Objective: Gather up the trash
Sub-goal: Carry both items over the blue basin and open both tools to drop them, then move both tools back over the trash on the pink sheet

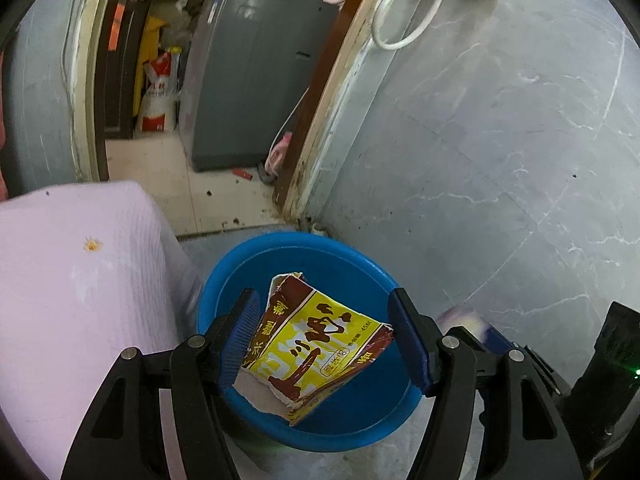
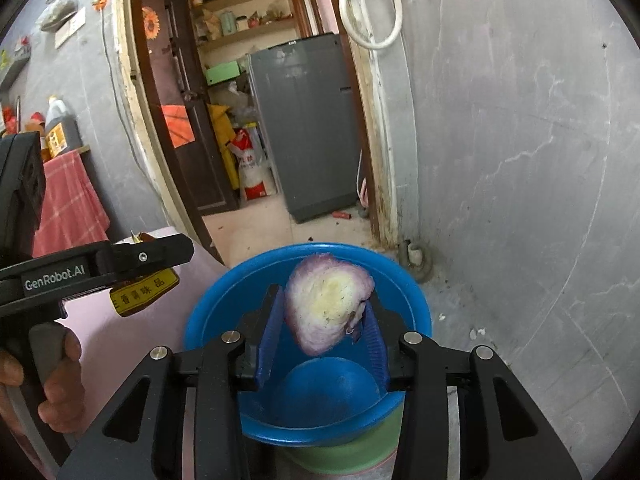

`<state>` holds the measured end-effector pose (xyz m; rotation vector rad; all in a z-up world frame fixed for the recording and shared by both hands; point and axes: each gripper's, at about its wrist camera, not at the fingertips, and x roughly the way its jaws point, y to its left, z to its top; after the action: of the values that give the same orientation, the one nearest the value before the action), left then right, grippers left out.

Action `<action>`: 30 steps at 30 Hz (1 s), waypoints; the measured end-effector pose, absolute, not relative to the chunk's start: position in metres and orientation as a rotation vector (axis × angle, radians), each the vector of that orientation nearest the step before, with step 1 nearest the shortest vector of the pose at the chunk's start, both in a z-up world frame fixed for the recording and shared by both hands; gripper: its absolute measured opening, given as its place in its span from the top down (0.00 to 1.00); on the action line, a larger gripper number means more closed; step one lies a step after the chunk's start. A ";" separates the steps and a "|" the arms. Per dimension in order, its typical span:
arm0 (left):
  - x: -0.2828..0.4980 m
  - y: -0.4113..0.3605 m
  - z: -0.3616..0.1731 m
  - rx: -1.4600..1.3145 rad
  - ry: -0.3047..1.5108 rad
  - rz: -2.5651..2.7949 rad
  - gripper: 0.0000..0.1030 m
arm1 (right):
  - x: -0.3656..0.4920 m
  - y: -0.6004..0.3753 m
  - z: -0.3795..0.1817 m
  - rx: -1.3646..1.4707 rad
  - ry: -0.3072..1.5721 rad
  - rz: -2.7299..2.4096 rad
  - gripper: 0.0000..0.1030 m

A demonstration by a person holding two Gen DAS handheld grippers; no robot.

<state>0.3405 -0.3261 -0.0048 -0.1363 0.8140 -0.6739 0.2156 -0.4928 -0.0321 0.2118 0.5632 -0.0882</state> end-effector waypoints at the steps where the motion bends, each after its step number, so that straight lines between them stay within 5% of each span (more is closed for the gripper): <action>1: 0.342 -0.326 -0.006 -0.140 0.823 -0.673 0.41 | 0.218 -0.493 -0.032 0.216 0.564 -0.086 0.58; 13: 0.335 -0.302 0.019 -0.199 0.747 -0.649 0.30 | 0.209 -0.495 -0.005 0.227 0.476 -0.102 0.44; 24: 0.283 -0.236 0.067 -0.210 0.500 -0.532 0.03 | 0.175 -0.464 0.054 0.180 0.265 -0.063 0.01; 30: 0.251 -0.186 0.090 -0.208 0.393 -0.444 0.02 | 0.163 -0.430 0.075 0.149 0.192 -0.007 0.00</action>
<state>0.2509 -0.1861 0.0897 -0.2082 0.3925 -0.4440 0.1626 -0.4299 0.0746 0.1492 0.1916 -0.0068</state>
